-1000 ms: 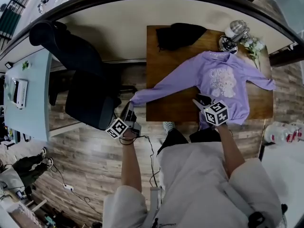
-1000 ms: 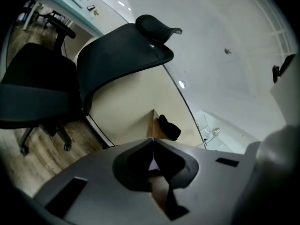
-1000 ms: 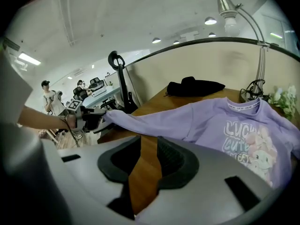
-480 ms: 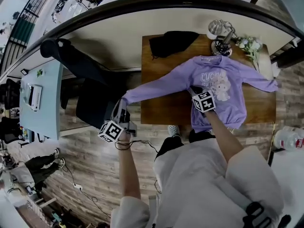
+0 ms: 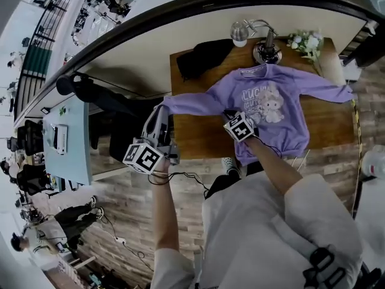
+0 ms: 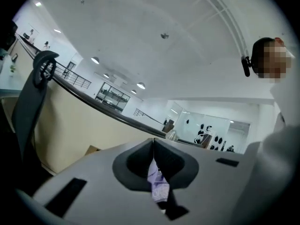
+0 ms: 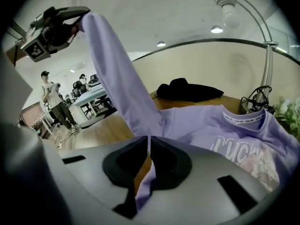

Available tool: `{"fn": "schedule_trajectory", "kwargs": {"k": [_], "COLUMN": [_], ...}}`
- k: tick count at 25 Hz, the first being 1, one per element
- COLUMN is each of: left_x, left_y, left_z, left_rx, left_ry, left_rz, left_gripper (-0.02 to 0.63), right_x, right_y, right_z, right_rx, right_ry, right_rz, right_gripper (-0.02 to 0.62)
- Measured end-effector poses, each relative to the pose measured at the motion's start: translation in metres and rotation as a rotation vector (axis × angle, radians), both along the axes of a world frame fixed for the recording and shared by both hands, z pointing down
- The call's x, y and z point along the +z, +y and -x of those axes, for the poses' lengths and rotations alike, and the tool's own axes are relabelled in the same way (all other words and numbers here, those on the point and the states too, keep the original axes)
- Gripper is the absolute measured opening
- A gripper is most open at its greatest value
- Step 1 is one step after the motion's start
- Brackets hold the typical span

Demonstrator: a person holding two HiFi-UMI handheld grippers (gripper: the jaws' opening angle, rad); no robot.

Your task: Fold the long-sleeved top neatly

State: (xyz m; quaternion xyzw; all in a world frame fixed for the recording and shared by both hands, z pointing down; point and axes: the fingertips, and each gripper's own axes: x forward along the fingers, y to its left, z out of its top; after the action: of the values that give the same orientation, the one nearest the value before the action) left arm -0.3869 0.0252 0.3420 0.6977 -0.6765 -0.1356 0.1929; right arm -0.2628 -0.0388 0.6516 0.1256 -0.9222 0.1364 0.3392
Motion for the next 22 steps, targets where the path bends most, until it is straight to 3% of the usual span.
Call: {"fn": "schedule_trajectory", "kwargs": {"k": [4, 11, 16, 22], "left_x": [-0.008, 0.026, 0.062, 0.126], "left_y": [-0.051, -0.139, -0.188, -0.247], "left_z": [-0.065, -0.165, -0.237, -0.318], "left_rx": [0.119, 0.28, 0.36, 0.455], "left_ry": [-0.066, -0.038, 0.031, -0.03], "left_rz": [-0.01, 0.006, 0.06, 0.173], "left_gripper": [0.026, 0.026, 0.026, 0.026], "right_x": [-0.02, -0.026, -0.015, 0.008], "right_y": [-0.021, -0.08, -0.11, -0.115], "right_z": [-0.058, -0.228, -0.365, -0.487], "right_rx": [0.07, 0.319, 0.566, 0.758], "right_ry": [-0.081, -0.107, -0.062, -0.027], "right_rz": [0.021, 0.03, 0.028, 0.065], "right_gripper": [0.023, 0.031, 0.032, 0.037]}}
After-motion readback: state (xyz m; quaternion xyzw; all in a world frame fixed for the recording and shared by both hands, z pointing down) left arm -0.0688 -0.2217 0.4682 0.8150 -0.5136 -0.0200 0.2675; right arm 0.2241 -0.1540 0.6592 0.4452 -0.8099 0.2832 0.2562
